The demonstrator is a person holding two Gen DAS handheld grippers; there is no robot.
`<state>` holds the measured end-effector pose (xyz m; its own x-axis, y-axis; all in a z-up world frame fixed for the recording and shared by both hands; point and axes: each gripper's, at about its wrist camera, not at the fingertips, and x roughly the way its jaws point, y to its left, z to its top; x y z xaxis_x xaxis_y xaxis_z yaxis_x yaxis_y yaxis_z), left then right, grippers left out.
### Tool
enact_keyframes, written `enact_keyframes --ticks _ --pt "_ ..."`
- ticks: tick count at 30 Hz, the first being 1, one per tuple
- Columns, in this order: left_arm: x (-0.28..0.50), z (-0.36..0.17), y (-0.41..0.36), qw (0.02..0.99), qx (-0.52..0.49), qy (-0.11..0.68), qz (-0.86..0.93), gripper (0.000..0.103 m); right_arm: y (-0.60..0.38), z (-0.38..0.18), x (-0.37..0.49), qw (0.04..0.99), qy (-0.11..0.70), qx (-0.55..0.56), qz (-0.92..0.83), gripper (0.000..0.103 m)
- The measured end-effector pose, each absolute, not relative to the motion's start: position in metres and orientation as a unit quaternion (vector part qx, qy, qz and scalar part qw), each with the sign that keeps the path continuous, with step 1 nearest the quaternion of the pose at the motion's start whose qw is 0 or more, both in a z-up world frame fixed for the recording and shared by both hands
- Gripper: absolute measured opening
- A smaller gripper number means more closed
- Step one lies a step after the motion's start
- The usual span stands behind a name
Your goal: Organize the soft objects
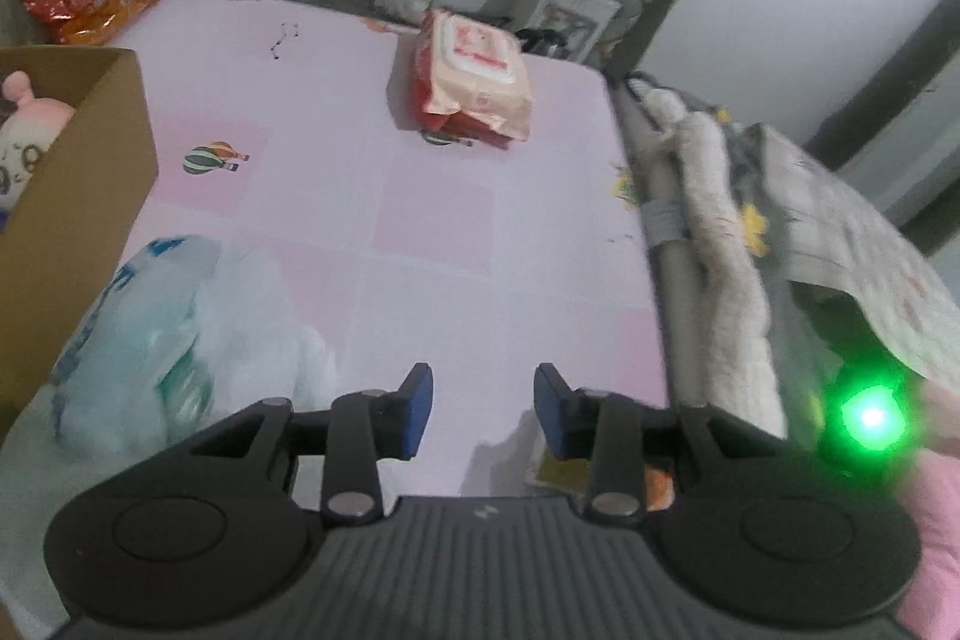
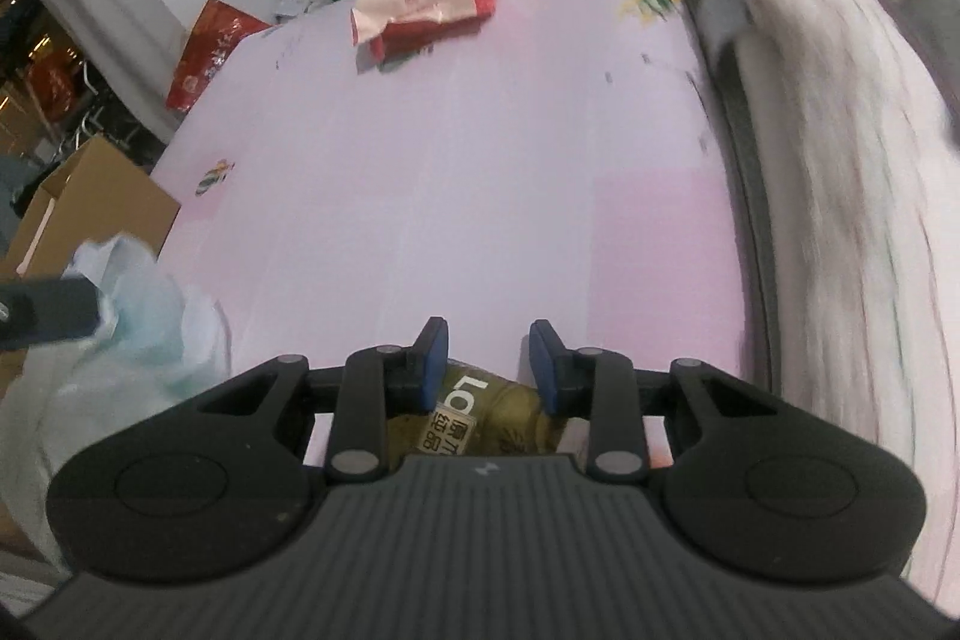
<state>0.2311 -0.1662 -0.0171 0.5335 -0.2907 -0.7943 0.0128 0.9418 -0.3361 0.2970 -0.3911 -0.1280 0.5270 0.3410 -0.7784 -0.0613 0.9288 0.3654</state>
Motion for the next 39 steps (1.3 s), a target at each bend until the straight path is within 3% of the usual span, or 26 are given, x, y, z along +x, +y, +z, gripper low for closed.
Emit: enact_keyframes --ticks 4,16,28,39 --pt "0.191 -0.006 -0.157 0.862 -0.138 0.468 -0.135 0.046 -0.385 -0.127 0.252 0.859 0.474 0.167 0.099 0.030" --pt "0.088 -0.035 -0.149 0.835 -0.093 0.486 -0.241 0.048 -0.375 -0.134 0.132 0.843 0.471 0.254 0.063 0.033" --pt "0.072 -0.082 -0.171 0.798 -0.073 0.541 -0.255 0.048 -0.407 -0.143 0.067 0.852 0.377 0.359 0.053 0.037" --pt "0.078 -0.114 -0.208 0.761 -0.045 0.579 -0.289 0.049 -0.409 -0.156 0.071 0.837 0.387 0.379 0.077 0.035"
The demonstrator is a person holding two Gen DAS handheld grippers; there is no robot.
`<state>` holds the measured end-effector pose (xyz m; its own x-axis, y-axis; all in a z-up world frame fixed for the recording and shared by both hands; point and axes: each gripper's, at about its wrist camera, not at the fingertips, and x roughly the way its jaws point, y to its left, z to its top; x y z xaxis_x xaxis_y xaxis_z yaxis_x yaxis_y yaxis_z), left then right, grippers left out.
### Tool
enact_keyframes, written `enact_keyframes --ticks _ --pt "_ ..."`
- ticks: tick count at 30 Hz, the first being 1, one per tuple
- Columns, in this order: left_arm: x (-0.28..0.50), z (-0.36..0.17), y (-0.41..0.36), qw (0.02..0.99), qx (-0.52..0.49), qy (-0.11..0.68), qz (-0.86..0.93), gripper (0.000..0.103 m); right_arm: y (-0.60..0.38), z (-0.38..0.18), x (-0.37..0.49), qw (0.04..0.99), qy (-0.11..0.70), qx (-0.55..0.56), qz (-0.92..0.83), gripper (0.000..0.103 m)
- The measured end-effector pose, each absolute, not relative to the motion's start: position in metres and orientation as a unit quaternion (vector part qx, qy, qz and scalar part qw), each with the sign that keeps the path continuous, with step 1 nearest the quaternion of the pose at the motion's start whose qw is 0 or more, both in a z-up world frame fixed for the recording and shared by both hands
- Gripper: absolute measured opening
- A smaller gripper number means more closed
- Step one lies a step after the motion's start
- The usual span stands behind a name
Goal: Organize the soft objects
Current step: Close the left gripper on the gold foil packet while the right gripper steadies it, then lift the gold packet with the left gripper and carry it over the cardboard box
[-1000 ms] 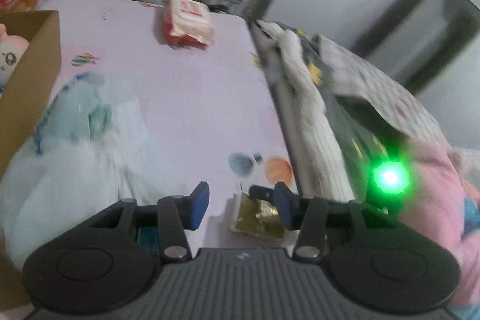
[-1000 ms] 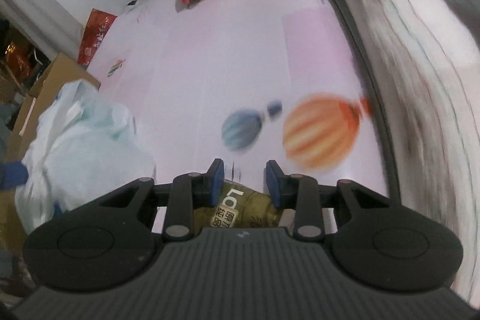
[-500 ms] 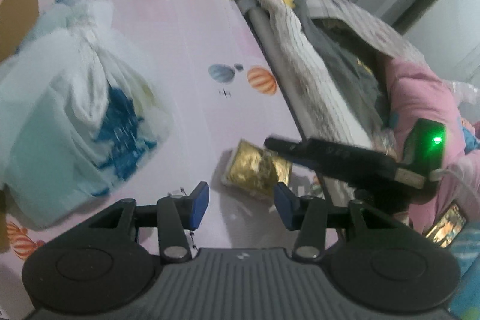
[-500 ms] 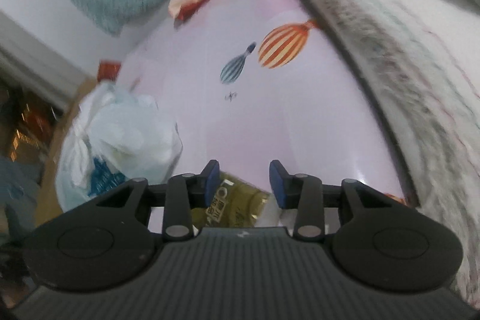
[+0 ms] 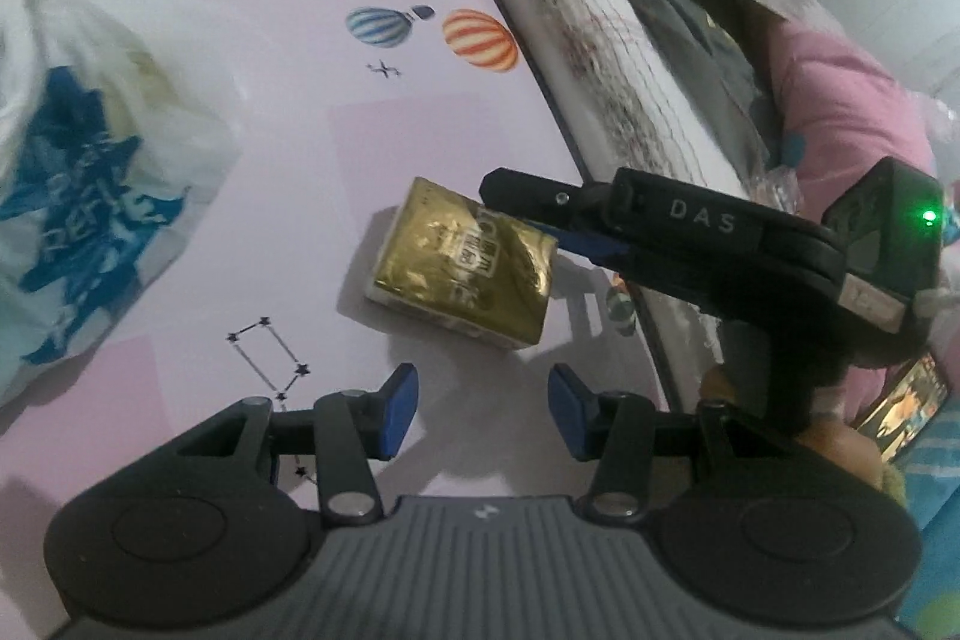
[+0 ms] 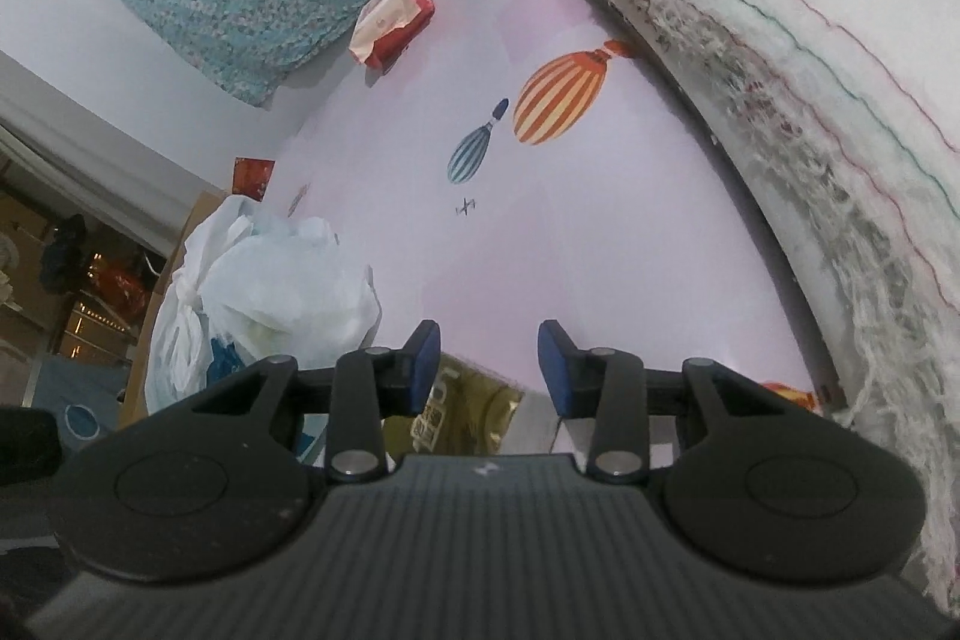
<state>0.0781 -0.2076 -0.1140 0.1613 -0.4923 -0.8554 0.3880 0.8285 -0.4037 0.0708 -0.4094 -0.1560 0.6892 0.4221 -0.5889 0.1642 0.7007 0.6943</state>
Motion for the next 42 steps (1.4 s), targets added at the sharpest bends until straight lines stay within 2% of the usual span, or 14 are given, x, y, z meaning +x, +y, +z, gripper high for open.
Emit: enact_keyframes --ticks 4,11,19,25,27,30,31,32,42 --pt "0.079 -0.116 -0.208 0.760 -0.037 0.582 -0.287 0.056 -0.409 -0.158 0.060 0.826 0.396 0.390 0.093 0.035" --pt "0.082 -0.110 -0.202 0.763 -0.032 0.581 -0.281 0.077 -0.404 -0.168 0.048 0.785 0.409 0.444 0.140 0.036" --pt "0.102 -0.110 -0.211 0.768 -0.033 0.589 -0.250 0.088 -0.422 -0.146 0.043 0.816 0.361 0.437 0.112 0.037" --pt "0.115 -0.128 -0.224 0.762 -0.021 0.609 -0.219 0.088 -0.425 -0.142 0.042 0.831 0.358 0.415 0.091 0.037" --pt "0.115 -0.127 -0.226 0.769 -0.014 0.601 -0.219 0.085 -0.424 -0.145 0.042 0.831 0.362 0.413 0.091 0.037" --pt "0.112 -0.126 -0.230 0.778 0.008 0.588 -0.220 0.074 -0.420 -0.148 0.044 0.831 0.365 0.411 0.090 0.037" --pt "0.112 -0.125 -0.229 0.778 0.005 0.587 -0.223 0.066 -0.419 -0.149 0.044 0.831 0.365 0.410 0.090 0.037" --pt "0.113 -0.125 -0.228 0.776 -0.002 0.589 -0.224 0.062 -0.419 -0.149 0.044 0.831 0.365 0.409 0.090 0.037" --pt "0.103 -0.093 -0.204 0.796 -0.033 0.558 -0.233 0.059 -0.404 -0.131 0.045 0.840 0.347 0.403 0.111 0.037"
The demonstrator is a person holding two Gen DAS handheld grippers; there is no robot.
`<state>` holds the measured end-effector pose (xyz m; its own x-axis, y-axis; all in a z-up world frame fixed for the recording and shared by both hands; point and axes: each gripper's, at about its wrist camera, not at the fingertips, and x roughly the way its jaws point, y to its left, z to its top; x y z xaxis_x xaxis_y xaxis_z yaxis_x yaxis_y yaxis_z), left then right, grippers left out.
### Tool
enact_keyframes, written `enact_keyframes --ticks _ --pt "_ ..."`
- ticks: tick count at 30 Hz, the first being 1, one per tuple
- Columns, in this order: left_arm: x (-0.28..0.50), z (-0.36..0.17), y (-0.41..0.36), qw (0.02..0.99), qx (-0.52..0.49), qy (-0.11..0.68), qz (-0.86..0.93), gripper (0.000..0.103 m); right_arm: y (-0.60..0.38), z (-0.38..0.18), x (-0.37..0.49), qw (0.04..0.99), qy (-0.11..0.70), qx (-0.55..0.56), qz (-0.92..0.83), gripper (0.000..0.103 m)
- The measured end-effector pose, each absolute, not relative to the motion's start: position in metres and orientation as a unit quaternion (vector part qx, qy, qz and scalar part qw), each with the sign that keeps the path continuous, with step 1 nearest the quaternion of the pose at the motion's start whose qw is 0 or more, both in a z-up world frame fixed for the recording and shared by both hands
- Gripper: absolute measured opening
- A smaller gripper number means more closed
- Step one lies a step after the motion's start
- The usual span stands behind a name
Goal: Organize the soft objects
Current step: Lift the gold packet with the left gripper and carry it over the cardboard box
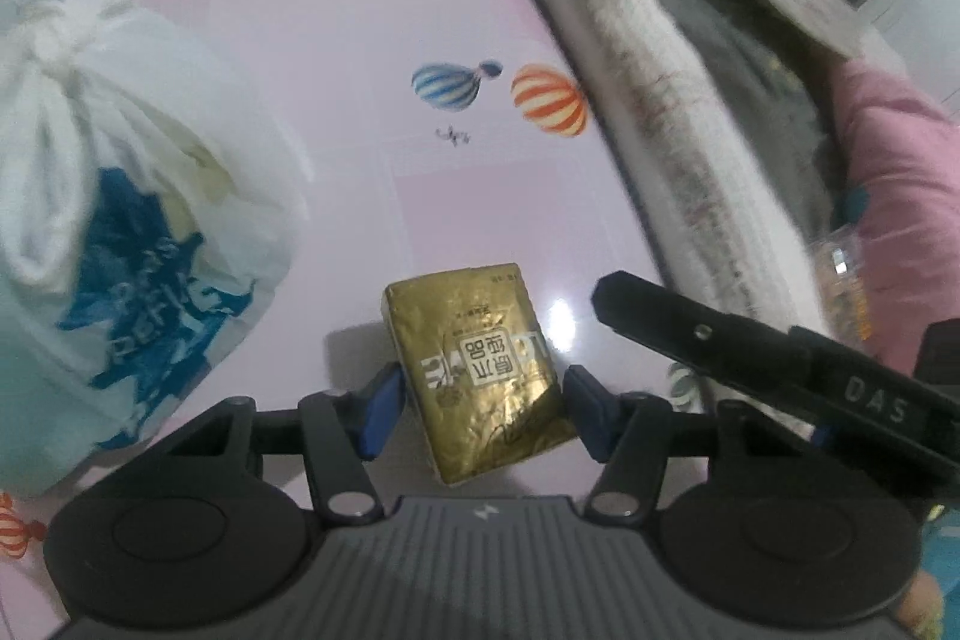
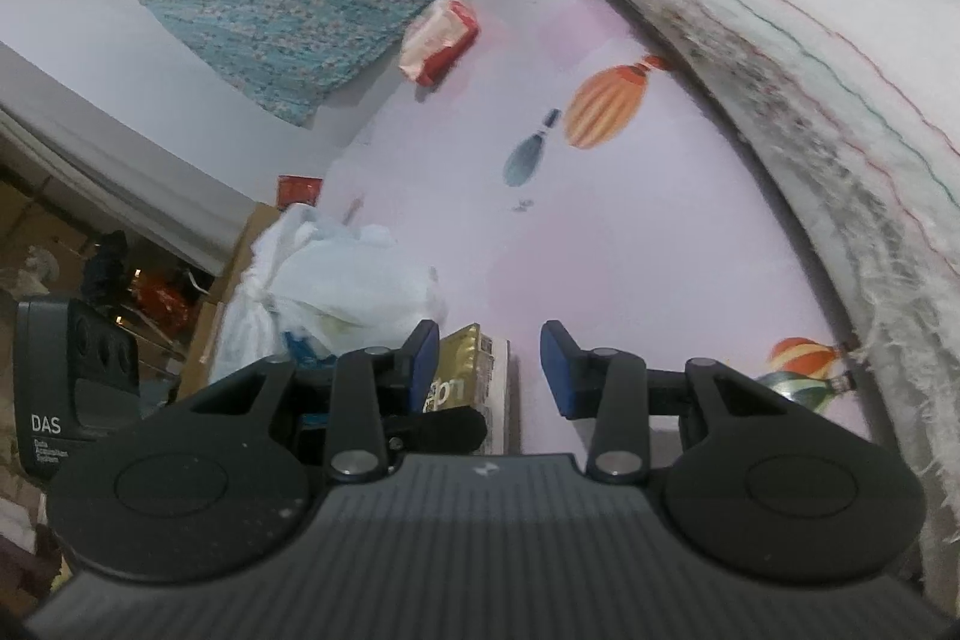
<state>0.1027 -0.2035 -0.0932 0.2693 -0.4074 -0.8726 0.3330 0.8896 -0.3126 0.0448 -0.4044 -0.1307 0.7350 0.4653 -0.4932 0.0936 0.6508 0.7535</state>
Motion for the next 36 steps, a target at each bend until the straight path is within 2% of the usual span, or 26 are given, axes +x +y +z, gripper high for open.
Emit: enact_keyframes --ticks 8,13,18,23,31,33,34,36 --pt "0.080 -0.021 -0.136 0.830 -0.088 0.495 -0.242 0.059 -0.376 -0.077 0.048 0.851 0.293 0.395 0.184 0.039" --pt "0.060 0.033 -0.063 0.879 -0.120 0.425 -0.180 0.059 -0.349 -0.045 0.057 0.847 0.260 0.393 0.244 0.041" --pt "0.047 0.056 0.010 0.907 -0.153 0.382 -0.087 0.059 -0.317 -0.035 0.080 0.833 0.264 0.389 0.292 0.042" --pt "0.061 0.027 0.062 0.893 -0.195 0.406 -0.017 0.059 -0.287 -0.044 0.099 0.820 0.305 0.379 0.301 0.042" --pt "0.076 -0.025 0.102 0.858 -0.244 0.451 0.021 0.059 -0.278 -0.057 0.112 0.819 0.340 0.374 0.270 0.044" --pt "0.078 -0.030 0.107 0.858 -0.235 0.456 0.038 0.054 -0.278 -0.059 0.114 0.819 0.344 0.375 0.265 0.044" --pt "0.079 -0.033 0.111 0.854 -0.237 0.461 0.038 0.047 -0.277 -0.060 0.116 0.819 0.346 0.374 0.263 0.045" --pt "0.080 -0.037 0.116 0.849 -0.242 0.469 0.035 0.045 -0.275 -0.063 0.121 0.817 0.349 0.375 0.263 0.045"
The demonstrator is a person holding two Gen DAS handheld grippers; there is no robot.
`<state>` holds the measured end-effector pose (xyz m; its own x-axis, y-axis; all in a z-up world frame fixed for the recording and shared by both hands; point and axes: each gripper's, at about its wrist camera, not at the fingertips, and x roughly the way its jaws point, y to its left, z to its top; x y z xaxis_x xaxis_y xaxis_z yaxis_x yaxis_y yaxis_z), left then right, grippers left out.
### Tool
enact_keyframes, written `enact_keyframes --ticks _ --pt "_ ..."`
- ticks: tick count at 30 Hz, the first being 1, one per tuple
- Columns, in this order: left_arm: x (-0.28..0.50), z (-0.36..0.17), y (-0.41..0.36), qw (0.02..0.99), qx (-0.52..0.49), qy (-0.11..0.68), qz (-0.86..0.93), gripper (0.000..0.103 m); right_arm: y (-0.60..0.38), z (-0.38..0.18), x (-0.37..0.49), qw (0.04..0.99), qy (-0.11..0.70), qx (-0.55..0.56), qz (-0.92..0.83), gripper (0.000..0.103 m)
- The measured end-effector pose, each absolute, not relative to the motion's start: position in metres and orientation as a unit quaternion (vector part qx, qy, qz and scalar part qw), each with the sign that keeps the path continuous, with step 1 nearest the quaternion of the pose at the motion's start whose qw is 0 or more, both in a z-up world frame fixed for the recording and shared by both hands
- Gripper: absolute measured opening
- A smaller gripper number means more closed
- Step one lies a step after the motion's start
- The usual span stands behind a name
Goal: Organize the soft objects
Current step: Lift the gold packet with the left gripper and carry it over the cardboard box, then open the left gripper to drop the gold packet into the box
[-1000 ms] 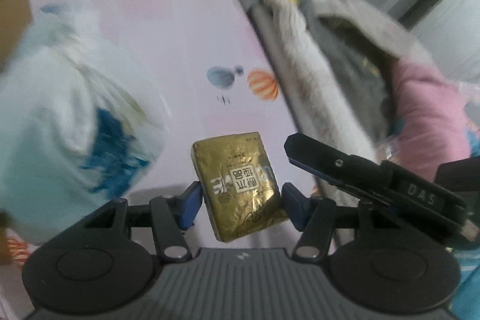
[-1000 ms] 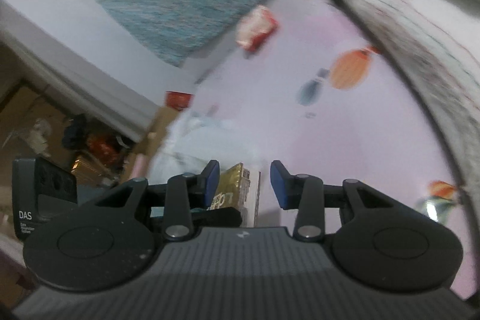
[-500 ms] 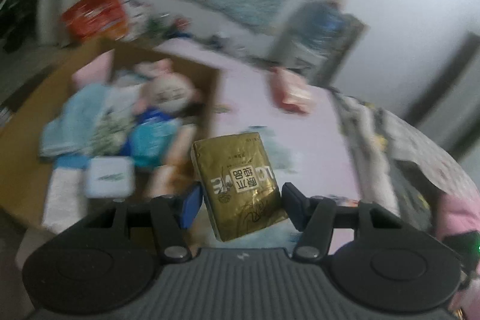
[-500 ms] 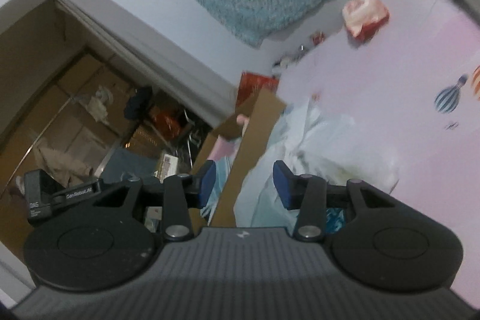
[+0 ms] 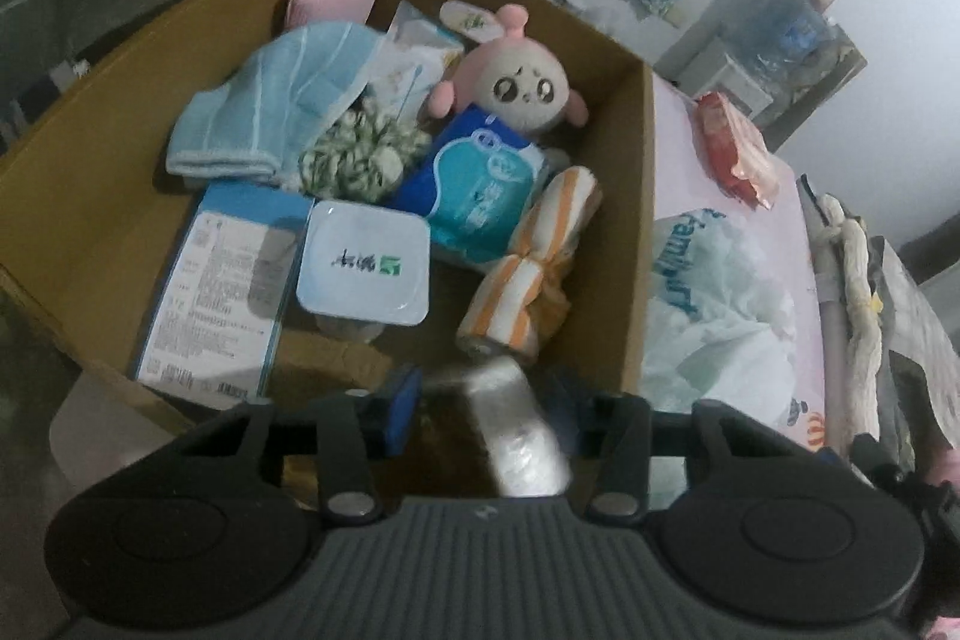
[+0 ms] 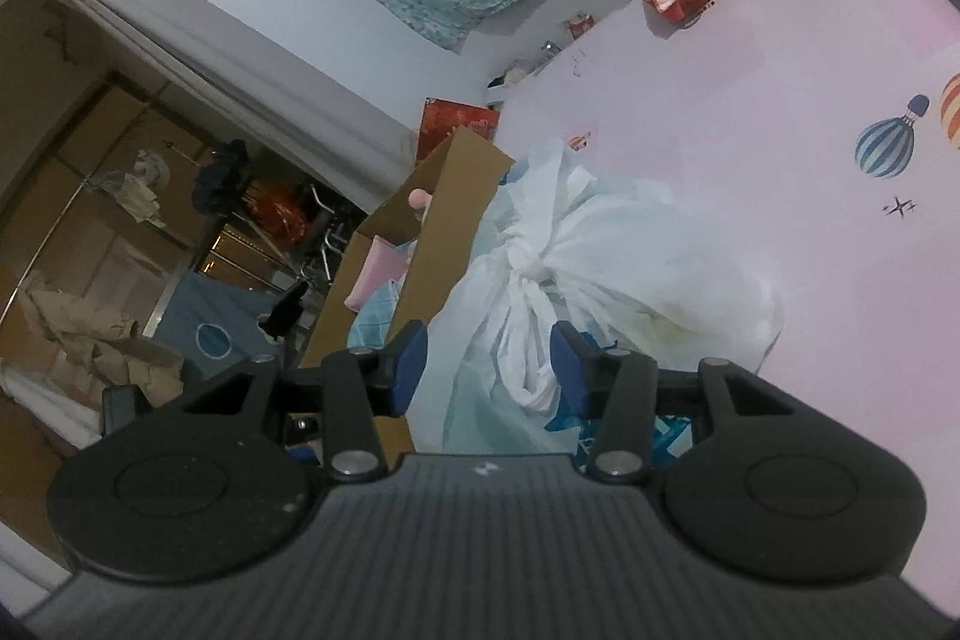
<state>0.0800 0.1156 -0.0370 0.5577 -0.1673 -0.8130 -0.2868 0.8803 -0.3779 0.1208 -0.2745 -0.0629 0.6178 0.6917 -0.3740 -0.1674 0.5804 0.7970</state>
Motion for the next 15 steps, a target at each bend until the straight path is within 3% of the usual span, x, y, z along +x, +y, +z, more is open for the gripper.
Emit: enact_keyframes --ticks 10,12,15 --pt "0.0792 -0.0421 0.1187 0.847 -0.228 0.478 0.052 0.045 -0.2659 -0.0687 0.1294 0.811 0.359 0.376 0.268 0.047" --pt "0.0784 -0.0408 0.1178 0.847 -0.228 0.477 0.049 0.047 -0.2674 -0.0665 0.1292 0.813 0.356 0.374 0.267 0.047" --pt "0.0752 -0.0356 0.1171 0.854 -0.227 0.467 0.045 0.057 -0.2685 -0.0632 0.1274 0.817 0.354 0.370 0.265 0.047"
